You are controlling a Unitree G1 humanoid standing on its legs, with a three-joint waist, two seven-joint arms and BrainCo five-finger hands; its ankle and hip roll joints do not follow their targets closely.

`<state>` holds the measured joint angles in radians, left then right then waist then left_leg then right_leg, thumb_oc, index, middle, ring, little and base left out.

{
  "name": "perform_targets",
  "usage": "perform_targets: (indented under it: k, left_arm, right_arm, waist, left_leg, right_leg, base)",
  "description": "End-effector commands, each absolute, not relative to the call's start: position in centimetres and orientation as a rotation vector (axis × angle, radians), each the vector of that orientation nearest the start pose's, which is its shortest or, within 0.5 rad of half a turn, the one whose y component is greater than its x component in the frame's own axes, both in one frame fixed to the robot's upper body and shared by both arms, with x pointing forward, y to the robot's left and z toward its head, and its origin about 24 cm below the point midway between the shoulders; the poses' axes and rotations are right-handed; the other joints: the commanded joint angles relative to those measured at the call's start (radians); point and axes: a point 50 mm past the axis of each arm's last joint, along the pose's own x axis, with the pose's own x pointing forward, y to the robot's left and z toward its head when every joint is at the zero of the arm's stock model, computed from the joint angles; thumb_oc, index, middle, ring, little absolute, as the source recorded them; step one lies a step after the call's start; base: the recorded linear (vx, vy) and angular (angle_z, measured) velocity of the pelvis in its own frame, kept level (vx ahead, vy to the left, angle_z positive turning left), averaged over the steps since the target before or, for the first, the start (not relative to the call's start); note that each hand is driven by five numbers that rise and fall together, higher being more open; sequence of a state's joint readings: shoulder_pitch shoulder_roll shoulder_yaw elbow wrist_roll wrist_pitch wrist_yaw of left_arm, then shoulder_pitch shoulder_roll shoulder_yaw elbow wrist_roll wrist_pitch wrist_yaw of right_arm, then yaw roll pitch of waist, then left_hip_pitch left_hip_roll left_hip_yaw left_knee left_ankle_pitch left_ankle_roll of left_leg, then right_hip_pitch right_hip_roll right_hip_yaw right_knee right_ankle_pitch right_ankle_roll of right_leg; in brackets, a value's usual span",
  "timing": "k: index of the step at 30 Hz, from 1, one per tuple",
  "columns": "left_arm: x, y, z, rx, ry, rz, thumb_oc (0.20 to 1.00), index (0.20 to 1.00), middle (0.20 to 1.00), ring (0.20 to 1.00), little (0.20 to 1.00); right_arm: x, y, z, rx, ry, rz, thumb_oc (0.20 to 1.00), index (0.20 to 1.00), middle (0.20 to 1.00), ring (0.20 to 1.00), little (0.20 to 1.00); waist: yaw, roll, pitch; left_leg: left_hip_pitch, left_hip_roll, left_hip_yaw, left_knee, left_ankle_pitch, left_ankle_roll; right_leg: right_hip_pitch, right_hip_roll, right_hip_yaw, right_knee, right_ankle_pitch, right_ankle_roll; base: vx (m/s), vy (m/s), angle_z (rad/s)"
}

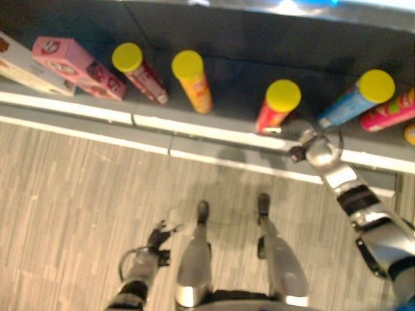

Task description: Put the goods on the table back onto the shelves and tidy them up.

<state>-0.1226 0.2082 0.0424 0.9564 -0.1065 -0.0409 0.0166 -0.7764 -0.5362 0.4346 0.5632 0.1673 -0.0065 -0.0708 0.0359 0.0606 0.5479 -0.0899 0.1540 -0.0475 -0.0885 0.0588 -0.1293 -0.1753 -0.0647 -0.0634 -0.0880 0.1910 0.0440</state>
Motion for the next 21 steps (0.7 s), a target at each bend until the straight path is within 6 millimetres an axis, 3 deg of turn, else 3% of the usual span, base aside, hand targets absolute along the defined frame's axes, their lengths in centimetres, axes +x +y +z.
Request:
perform_targets:
  k: [1, 21]
  left_arm:
    - [18.7, 23.4, -11.6, 0.096, 0.807, 0.185, 1.0, 1.0, 1.0, 1.0, 1.0]
    - [18.5, 23.5, -11.6, 0.087, 0.805, 0.192, 1.0, 1.0, 1.0, 1.0, 1.0]
  right_arm:
    - [39.0, -15.2, 18.4, -0.618, -0.263, 0.171, 1.0, 1.0, 1.0, 1.0, 1.0]
    - [40.1, -14.5, 19.4, -0.629, -0.251, 0.144, 1.0, 1.0, 1.0, 1.0, 1.0]
  waist:
    - [0.019, 0.039, -0.028]
    - [0.032, 0.055, -0.028]
  left_leg:
    - [0.016, 0.064, 0.025, 0.001, -0.047, 0.02]
    - [0.024, 0.065, 0.026, 0.001, -0.048, 0.018]
  right_leg:
    - [-0.084, -0.122, 0.084, 0.198, -0.043, 0.033]
    - [-0.074, -0.127, 0.078, 0.2, -0.043, 0.037]
  base:
    - [0.0, 0.0, 0.0]
    - [0.0, 0.0, 0.0]
